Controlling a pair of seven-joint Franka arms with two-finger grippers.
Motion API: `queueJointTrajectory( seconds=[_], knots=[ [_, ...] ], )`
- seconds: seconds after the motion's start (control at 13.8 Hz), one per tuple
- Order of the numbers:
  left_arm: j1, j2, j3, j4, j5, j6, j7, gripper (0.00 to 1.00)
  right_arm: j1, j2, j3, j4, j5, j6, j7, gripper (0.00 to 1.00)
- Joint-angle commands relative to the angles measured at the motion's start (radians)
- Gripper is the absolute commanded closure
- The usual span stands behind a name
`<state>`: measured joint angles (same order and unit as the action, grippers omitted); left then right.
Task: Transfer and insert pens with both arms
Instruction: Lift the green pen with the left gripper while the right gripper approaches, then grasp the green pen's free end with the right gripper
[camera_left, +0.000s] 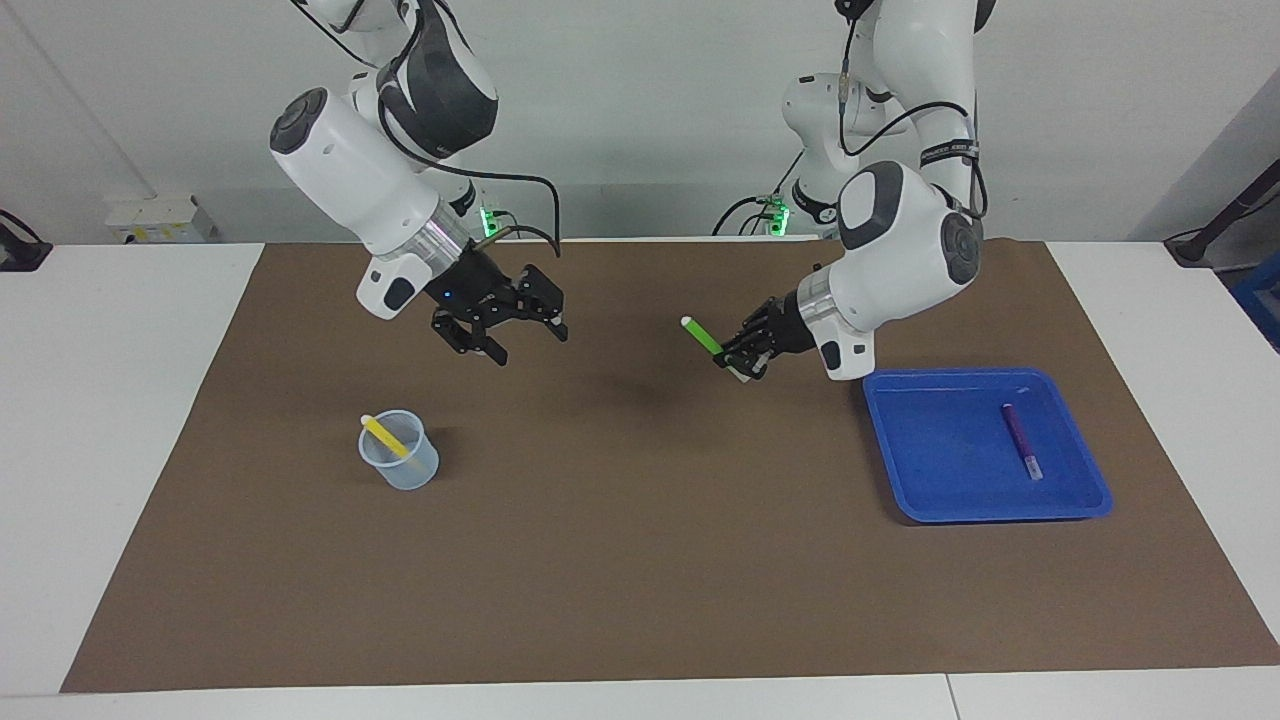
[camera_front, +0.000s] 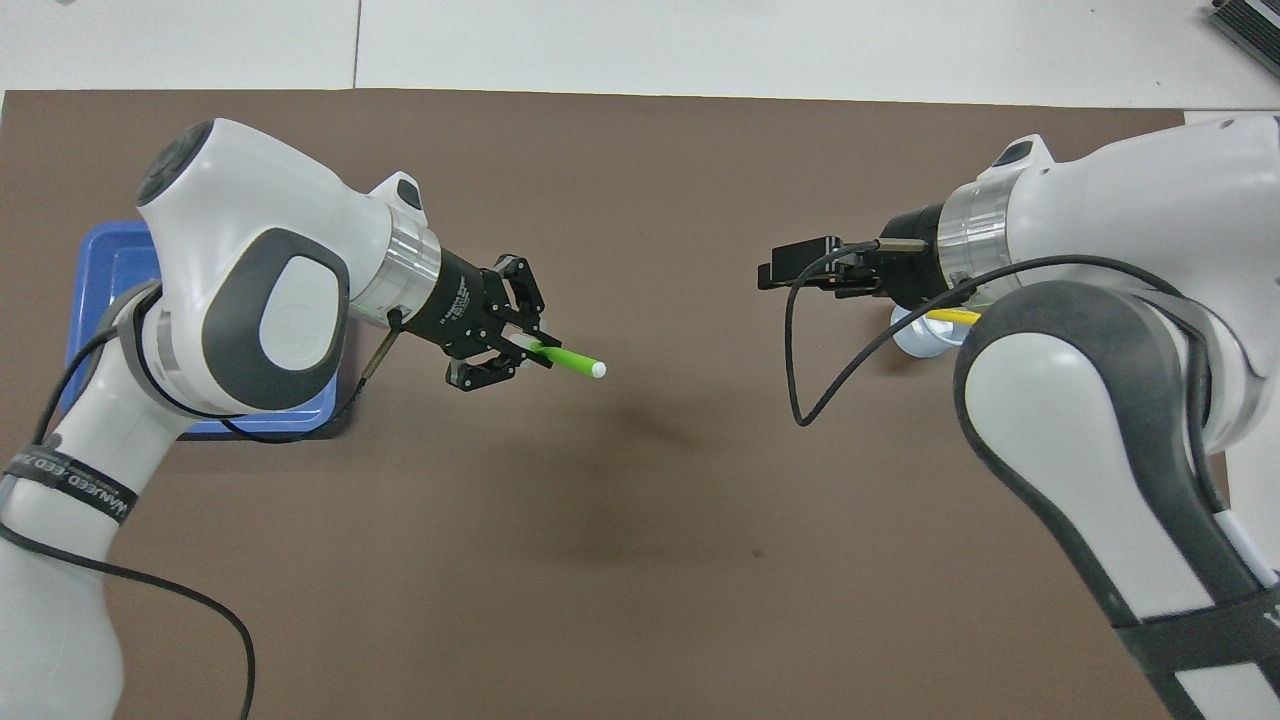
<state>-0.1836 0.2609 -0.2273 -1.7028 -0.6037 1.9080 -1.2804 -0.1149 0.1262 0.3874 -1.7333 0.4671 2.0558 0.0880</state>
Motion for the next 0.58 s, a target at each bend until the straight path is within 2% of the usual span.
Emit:
queueJointTrajectory(
  seconds=[0.0, 0.15, 0.29, 0.51],
  knots=[
    [-0.075, -0.009, 0.017, 0.014, -0.015, 0.058, -0.13, 1.0, 0.059, -0.01, 0.004, -0.04, 0.025, 0.09, 0.06, 0.04],
    [-0.121, -0.008, 0.017, 0.012, -0.016, 0.115, -0.203, 1.0, 0.107, -0.008, 0.004, -0.066, 0.024, 0.145, 0.078, 0.05],
    [-0.168, -0.005, 0.019, 0.009, -0.016, 0.173, -0.288, 1.0, 0.106, -0.008, 0.004, -0.071, 0.021, 0.145, 0.067, 0.07],
    [-0.175, -0.005, 0.017, 0.003, -0.062, 0.192, -0.335, 1.0, 0.107, -0.011, 0.004, -0.089, 0.019, 0.139, 0.053, 0.09]
  ],
)
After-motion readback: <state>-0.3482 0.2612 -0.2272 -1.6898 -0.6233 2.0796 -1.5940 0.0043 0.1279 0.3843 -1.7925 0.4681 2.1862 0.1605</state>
